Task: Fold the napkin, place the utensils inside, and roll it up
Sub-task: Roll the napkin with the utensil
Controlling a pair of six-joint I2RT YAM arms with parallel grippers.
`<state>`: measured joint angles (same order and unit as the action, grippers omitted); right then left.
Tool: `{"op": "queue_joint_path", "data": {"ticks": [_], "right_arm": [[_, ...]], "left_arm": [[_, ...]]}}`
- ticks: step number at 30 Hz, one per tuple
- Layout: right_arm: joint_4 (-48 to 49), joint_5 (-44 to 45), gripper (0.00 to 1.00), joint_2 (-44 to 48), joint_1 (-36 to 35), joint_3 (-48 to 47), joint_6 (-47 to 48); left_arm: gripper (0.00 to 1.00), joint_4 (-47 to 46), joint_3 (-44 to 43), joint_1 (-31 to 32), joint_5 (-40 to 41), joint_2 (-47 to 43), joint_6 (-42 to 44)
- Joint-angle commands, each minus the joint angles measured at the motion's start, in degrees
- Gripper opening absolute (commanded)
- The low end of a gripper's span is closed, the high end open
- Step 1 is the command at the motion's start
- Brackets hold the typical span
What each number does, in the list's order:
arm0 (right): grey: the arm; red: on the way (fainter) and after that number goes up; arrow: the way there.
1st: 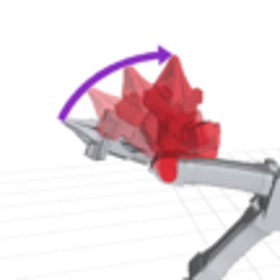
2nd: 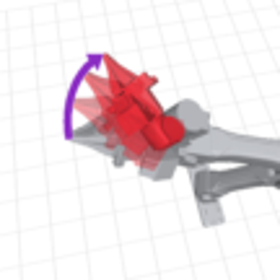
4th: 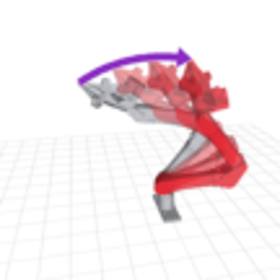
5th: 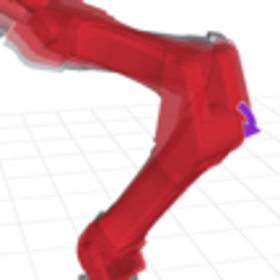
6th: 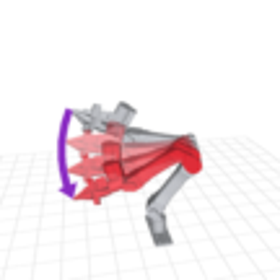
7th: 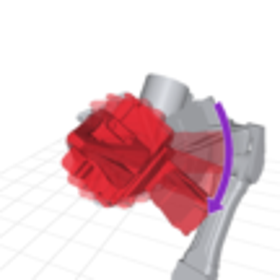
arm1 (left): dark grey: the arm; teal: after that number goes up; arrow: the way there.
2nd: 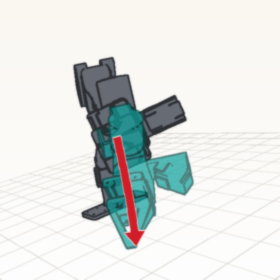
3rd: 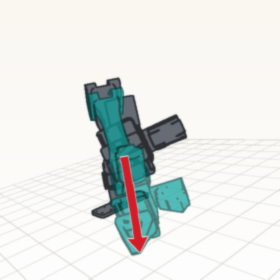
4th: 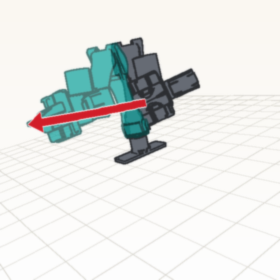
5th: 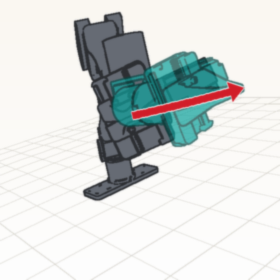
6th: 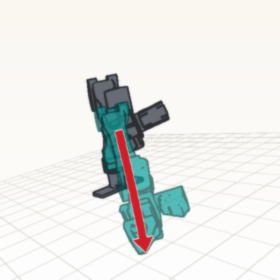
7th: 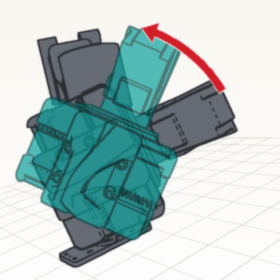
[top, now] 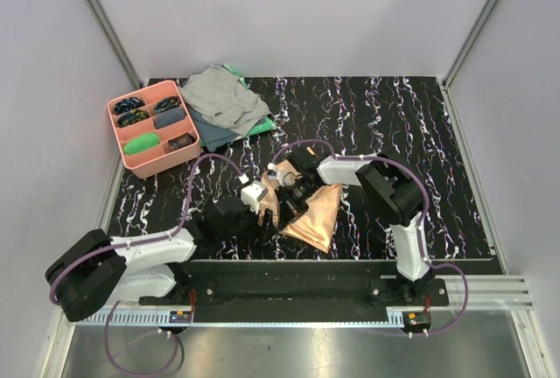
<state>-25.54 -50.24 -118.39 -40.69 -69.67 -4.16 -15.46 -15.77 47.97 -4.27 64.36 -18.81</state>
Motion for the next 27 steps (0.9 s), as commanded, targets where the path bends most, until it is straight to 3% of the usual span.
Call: {"op": "queue_joint_path", "data": {"ticks": [1,9,13,16,18,19,21,23,27], "right_arm": [[-0.7,-2.8,0.0,-1.1,1.1,-2.5,0.7],[-0.8,-3.7,0.0,-1.6,1.6,-2.5,1.1],[-0.9,-3.8,0.0,0.0,2.1,-2.5,0.6],[-1.1,-2.2,0.19,3.3,2.6,-1.8,-0.1],[-1.1,-0.6,0.28,6.9,2.8,-0.3,-0.8],[-1.0,1.4,0.45,8.2,3.0,0.4,-1.3],[-0.9,3.8,0.58,12.6,3.0,2.9,-1.9],[-0.9,7.6,0.67,15.9,3.0,4.7,-2.3],[1.6,16.0,0.76,26.6,2.7,12.0,-2.4]], "left_arm": [[0.7,0.9,-3.8,0.8,0.7,3.0,0.6],[0.47,2.3,-4.8,0.9,3.3,4.6,0.3],[0.16,4.3,-6.1,0.9,4.1,6.3,-0.3],[0.0,6.2,-7.5,0.9,4.1,8.2,-0.9],[0.0,7.5,-8.3,0.9,4.2,9.4,-1.3],[0.0,7.8,-8.5,0.9,4.1,9.7,-1.6],[0.0,8.9,-8.9,0.8,3.9,10.3,-2.3],[0.0,10.1,-9.2,0.9,3.1,10.3,-2.6],[0.0,11.6,-9.9,-0.2,0.8,10.3,-4.1]]}}
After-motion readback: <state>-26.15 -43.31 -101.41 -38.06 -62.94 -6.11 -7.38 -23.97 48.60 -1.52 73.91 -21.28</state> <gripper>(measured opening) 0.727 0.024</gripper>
